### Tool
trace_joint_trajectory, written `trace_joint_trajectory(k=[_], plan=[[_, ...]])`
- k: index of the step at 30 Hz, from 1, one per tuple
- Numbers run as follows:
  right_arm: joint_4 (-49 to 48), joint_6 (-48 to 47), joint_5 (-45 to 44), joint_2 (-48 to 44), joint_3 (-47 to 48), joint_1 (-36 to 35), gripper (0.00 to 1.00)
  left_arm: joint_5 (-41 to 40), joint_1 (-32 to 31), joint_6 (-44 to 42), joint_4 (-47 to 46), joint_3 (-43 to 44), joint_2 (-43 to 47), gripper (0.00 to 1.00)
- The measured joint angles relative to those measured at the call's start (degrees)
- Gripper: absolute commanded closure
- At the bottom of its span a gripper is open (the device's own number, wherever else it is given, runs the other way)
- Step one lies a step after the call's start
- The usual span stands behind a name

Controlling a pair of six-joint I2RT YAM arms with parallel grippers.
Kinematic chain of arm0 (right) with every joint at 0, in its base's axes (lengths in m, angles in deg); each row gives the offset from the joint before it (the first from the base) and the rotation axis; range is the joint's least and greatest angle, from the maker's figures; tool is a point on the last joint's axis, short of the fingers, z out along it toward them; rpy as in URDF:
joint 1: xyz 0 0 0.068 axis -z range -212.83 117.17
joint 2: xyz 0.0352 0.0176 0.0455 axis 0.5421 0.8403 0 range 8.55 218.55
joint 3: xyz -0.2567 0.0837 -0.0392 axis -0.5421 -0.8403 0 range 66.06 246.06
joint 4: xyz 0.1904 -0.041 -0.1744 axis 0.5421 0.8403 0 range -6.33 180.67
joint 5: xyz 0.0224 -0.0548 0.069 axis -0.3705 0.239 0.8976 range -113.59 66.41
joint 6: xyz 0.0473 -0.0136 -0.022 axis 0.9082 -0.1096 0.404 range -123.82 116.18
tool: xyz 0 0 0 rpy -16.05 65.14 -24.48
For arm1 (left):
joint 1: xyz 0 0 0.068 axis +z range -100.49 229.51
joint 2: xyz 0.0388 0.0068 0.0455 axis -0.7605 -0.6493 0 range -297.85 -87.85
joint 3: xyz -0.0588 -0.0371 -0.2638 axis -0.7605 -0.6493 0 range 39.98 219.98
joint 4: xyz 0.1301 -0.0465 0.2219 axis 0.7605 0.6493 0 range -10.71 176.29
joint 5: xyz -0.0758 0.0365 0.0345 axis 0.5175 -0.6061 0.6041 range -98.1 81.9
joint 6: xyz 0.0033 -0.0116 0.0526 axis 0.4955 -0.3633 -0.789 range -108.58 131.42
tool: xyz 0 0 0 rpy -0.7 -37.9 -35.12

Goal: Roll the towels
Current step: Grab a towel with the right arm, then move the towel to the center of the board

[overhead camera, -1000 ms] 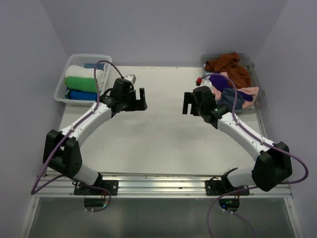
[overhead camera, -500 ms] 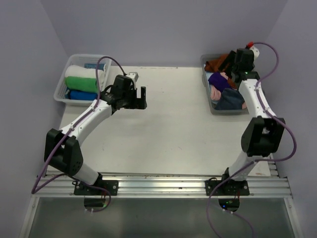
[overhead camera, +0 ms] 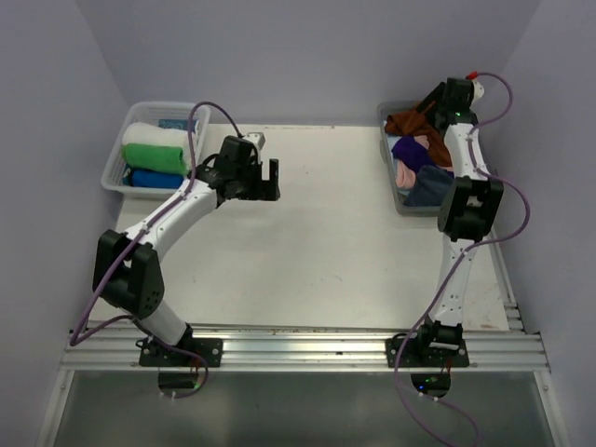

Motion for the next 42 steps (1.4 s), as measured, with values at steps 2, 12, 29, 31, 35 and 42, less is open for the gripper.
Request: trace_joint_trajectory(k=[2, 12, 29, 31, 35, 42], plan=[[-0.2, 1.0, 0.6, 3.2, 3.7, 0.1, 0.30, 0.0, 0.0, 0.0, 0.0, 0.3, -0.9, 0.00], [-3.0, 6.0, 3.7, 15.2, 13.9, 1.1, 0.61, 0.7, 0.0, 0.0, 0.0, 0.8, -3.8, 0.00], [-14.5, 5.9, 7.4, -12.8, -17.6, 1.9, 1.00, 1.1, 0.0, 0.1, 0.0, 0.7, -4.3, 0.00], [-16.2, 5.2, 8.4, -17.9, -19.8, 1.8, 1.00, 1.0, 0.0, 0.1, 0.0, 0.3, -3.3, 0.00], [-18.2, 3.8, 10.2, -25.1, -22.9, 1.3, 1.00, 0.8, 0.0, 0.1, 0.0, -1.3, 0.7, 0.00], [-16.3, -3.0, 10.1, -35.1, -29.6, -7.2, 1.00, -0.6, 0.1, 0.1, 0.2, -2.3, 6.6, 0.00]])
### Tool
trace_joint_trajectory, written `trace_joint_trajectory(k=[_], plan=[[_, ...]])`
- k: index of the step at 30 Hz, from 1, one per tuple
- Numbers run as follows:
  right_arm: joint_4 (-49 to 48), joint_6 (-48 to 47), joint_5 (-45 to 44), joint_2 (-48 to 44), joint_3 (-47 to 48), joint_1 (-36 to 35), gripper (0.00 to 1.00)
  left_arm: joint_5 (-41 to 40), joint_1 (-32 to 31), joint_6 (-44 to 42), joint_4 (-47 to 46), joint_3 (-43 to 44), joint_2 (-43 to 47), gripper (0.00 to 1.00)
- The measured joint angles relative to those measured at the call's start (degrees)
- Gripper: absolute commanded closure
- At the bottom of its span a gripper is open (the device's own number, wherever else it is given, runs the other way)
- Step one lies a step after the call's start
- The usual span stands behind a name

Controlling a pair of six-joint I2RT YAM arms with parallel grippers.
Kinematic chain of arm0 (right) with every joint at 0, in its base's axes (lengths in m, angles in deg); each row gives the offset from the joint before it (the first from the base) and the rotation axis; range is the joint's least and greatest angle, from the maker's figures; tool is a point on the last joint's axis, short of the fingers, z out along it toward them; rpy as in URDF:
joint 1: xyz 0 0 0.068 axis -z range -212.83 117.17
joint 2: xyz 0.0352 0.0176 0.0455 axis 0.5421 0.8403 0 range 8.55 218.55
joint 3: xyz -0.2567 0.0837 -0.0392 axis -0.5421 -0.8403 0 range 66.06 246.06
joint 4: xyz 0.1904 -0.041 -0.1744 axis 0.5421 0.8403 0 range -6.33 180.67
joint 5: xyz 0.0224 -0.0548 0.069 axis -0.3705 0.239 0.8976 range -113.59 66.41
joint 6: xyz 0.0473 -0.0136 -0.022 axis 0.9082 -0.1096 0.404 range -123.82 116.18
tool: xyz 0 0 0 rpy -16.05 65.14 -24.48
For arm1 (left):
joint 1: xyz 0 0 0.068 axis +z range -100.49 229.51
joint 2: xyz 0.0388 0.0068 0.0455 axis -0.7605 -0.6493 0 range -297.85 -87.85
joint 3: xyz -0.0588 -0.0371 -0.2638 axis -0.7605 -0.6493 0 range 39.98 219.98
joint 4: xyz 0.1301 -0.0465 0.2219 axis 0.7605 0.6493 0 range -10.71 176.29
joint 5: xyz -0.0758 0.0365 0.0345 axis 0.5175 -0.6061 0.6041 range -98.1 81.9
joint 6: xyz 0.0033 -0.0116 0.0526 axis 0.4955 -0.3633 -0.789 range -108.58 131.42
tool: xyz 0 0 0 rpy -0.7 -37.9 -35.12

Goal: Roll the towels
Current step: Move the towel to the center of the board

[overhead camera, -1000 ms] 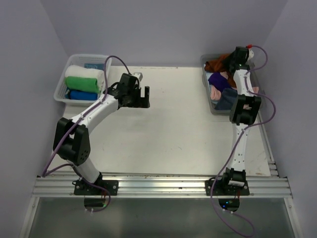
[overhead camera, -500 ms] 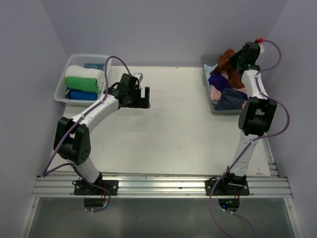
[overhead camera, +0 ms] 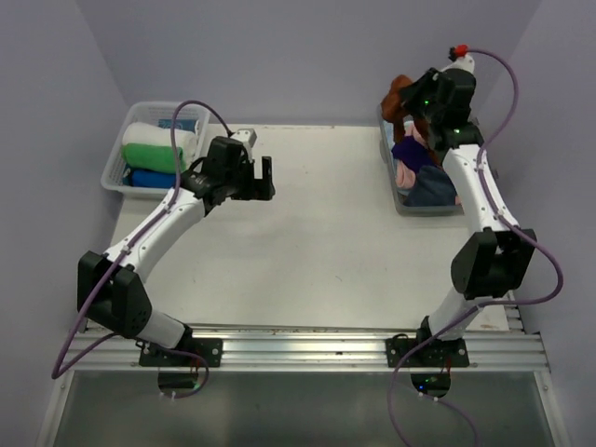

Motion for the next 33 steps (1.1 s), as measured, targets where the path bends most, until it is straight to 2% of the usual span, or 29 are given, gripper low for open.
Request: trace_joint_trajectory(k=[6, 12, 17, 18, 20, 21, 24, 29, 31, 33], plan=[[3.4, -5.9, 0.6, -13.6, -9.4, -15.6, 1.00, -2.4, 2.3, 0.0, 2.3, -0.7, 2.9, 0.00], [3.9, -7.4, 1.2, -29.0, -20.7, -27.6, 1.00, -3.7, 12.4, 0.4, 5.0, -1.0, 6.8, 0.00], [4.4, -6.8, -0.3, -31.6, -29.2, -41.4, 1.00, -3.9, 17.7, 1.1, 6.3, -0.3, 8.7, 0.00], [4.5, -6.4, -0.3, -31.1, -31.1, -43.7, 0.78, -3.8, 18.0, 1.4, 6.3, -0.3, 8.8, 0.00], [4.7, -4.8, -0.1, -28.4, -35.8, -47.3, 0.52, -2.7, 18.0, 1.6, 6.3, -0.3, 8.8, 0.00], [4.9, -4.2, 0.0, -26.7, -37.4, -48.0, 0.33, -2.2, 18.0, 1.6, 6.3, -0.4, 8.8, 0.00], [8.0, -3.9, -0.2, -21.1, -39.6, -48.1, 0.18, 0.0, 18.0, 1.9, 6.2, -1.6, 8.8, 0.00], [13.2, -5.3, -4.9, -21.7, -41.0, -45.8, 0.20, 0.6, 14.5, 3.0, 5.9, -9.0, 9.3, 0.00], [14.3, -5.4, -5.4, -24.2, -41.7, -41.2, 0.25, 0.9, 9.5, 4.1, 5.8, -11.5, 9.3, 0.00], [15.3, -5.0, -6.1, -26.1, -42.4, -33.2, 0.27, 1.9, 3.3, 5.8, 5.4, -14.5, 9.2, 0.00]])
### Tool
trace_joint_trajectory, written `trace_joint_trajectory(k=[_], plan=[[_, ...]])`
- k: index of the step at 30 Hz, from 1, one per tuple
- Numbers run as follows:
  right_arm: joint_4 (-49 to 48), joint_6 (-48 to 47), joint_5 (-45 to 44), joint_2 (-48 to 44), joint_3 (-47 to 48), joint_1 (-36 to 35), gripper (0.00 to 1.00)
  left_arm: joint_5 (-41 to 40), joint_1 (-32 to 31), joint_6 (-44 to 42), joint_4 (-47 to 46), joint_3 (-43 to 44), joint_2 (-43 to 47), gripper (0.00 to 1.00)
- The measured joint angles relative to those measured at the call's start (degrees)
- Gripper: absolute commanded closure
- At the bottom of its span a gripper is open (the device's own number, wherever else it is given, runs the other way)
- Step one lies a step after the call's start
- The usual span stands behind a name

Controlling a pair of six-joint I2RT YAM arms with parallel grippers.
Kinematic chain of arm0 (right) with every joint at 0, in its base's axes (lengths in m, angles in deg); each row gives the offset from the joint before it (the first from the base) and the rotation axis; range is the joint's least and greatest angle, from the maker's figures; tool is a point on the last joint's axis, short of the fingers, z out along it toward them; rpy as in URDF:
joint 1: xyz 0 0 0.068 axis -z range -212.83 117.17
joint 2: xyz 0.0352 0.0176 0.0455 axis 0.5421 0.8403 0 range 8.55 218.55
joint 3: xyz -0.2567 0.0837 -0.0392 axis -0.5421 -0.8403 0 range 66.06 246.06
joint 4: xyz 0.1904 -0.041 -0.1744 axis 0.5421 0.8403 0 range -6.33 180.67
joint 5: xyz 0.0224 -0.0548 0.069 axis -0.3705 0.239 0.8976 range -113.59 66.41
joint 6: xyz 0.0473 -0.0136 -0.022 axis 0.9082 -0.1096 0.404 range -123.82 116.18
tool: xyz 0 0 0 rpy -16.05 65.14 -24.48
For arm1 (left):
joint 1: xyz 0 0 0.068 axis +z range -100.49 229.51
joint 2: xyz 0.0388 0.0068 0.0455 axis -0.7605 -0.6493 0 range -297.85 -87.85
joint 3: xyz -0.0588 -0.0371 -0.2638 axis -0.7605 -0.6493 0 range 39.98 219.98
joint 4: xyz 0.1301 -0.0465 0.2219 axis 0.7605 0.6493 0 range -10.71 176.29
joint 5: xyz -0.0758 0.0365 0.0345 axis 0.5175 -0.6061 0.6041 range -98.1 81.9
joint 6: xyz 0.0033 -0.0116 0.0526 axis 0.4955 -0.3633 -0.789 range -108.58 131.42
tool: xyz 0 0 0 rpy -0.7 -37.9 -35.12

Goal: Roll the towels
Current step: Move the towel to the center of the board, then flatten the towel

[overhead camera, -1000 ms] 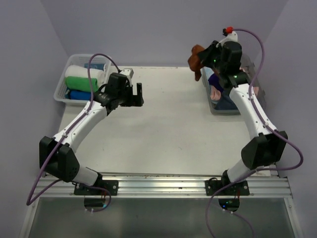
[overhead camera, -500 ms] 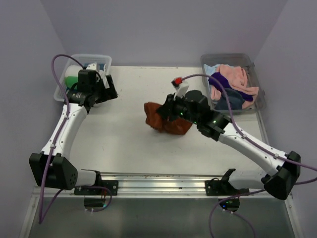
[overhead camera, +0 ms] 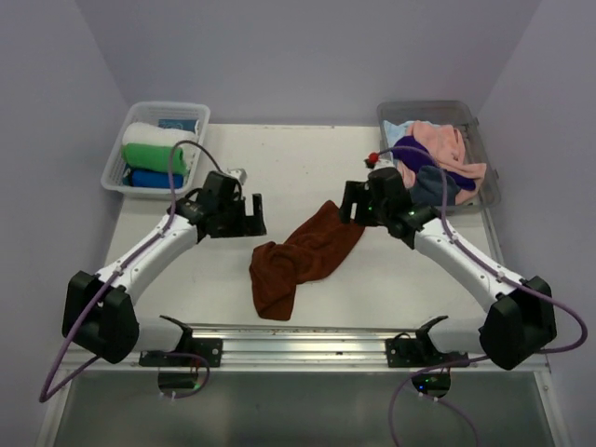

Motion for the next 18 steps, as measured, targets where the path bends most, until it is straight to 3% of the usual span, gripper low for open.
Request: trace_joint_trajectory(k=[4, 9, 12, 13, 14, 15, 16, 17, 18], plan=[[0.9, 1.1, -0.6, 2.2, -0.6, 10.4, 0.27, 1.9, -9.8, 2.8, -0.9, -5.0, -0.7, 0.00], [0.2, 3.3, 1.4, 10.8, -3.7, 12.5, 0.25, 3.1, -16.3, 5.8, -2.4, -9.2, -4.6, 0.09], [-1.0, 4.4, 2.0, 15.6, -4.3, 12.5, 0.31, 3.2, -17.0, 7.0, -4.0, -10.1, -7.5, 0.27], [-1.9, 4.7, 2.2, 17.1, -4.3, 12.5, 0.32, 3.1, -17.0, 7.6, -4.5, -10.3, -8.4, 0.44], [-2.8, 5.0, 2.3, 18.1, -4.3, 12.5, 0.33, 3.0, -17.0, 8.2, -4.9, -10.3, -9.1, 0.52], [-3.7, 5.1, 2.4, 19.0, -4.3, 12.5, 0.38, 2.8, -17.0, 8.3, -5.2, -10.3, -9.5, 0.57], [-4.8, 5.2, 2.9, 19.9, -4.3, 12.5, 0.42, 2.5, -17.0, 8.3, -5.5, -10.3, -9.8, 0.71], [-5.7, 5.4, 3.3, 20.6, -4.3, 12.5, 0.48, 2.3, -17.0, 8.8, -5.7, -10.3, -9.9, 0.78], [-6.4, 5.6, 3.4, 21.0, -4.1, 12.5, 0.63, 2.0, -17.0, 8.8, -5.7, -10.3, -9.9, 0.84]])
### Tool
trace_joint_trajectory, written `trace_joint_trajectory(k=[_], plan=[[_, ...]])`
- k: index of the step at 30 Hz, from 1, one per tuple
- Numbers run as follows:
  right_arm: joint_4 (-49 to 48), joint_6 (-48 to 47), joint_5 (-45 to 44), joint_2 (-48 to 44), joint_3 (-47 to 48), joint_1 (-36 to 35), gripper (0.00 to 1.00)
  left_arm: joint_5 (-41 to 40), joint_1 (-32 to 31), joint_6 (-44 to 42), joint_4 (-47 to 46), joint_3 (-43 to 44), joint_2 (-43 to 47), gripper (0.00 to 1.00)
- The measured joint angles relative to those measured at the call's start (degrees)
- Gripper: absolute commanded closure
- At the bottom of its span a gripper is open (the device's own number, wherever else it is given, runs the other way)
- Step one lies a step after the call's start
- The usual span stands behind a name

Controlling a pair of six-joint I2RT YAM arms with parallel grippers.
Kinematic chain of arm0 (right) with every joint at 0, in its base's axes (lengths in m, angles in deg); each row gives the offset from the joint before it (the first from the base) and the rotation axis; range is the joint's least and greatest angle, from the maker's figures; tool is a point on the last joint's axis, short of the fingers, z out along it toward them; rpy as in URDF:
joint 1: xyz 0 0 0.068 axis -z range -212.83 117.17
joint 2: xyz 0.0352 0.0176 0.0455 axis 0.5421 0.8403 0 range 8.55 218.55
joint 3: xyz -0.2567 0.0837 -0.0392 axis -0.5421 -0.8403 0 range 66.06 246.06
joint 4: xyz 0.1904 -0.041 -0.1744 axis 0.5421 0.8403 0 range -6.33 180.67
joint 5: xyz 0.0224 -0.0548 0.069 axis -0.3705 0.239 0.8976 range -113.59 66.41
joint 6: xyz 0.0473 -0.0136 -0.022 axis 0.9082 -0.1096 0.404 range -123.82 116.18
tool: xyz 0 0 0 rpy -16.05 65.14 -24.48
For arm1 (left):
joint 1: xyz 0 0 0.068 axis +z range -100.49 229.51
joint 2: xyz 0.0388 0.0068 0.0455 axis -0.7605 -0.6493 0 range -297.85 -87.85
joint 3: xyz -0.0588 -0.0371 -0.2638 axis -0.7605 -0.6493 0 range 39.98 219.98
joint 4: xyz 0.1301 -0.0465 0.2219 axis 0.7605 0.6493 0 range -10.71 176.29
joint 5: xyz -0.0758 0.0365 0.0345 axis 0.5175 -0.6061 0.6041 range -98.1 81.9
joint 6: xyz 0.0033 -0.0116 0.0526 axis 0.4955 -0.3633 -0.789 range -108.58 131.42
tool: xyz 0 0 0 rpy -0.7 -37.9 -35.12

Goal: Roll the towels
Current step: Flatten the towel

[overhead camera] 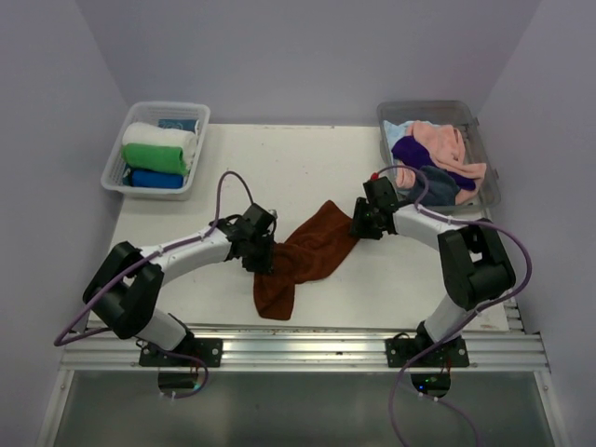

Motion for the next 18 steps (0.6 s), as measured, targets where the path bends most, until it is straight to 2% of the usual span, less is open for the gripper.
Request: trace_joint_trajectory(k=[1, 2, 3, 9, 14, 18], plan=[[-0.8, -0.2, 0.4, 0.5, 0.3, 0.0, 0.72, -0.4, 0.0, 0.0, 0.0, 0.0, 0.1, 0.96], [-1.6, 0.0, 0.8, 1.3, 0.8, 0.0, 0.90, -1.0, 0.0, 0.1, 0.1, 0.2, 0.2, 1.00], [-2.1, -0.1, 1.2, 1.8, 1.1, 0.0, 0.98, -1.5, 0.0, -0.1, 0.4, 0.3, 0.3, 1.00], [-1.8, 0.1, 1.7, 2.5, 5.4, 0.0, 1.00, -4.4, 2.2, -1.6, 4.1, 6.2, 5.0, 1.00], [0.4, -0.9, 1.2, -0.2, 16.3, 0.0, 1.00, -4.4, 10.9, -5.6, 6.1, 16.2, 9.5, 1.00], [0.9, -1.3, 0.2, -5.0, 26.3, 0.0, 1.00, -5.4, 18.6, -9.2, 7.8, 28.1, 10.1, 1.00]])
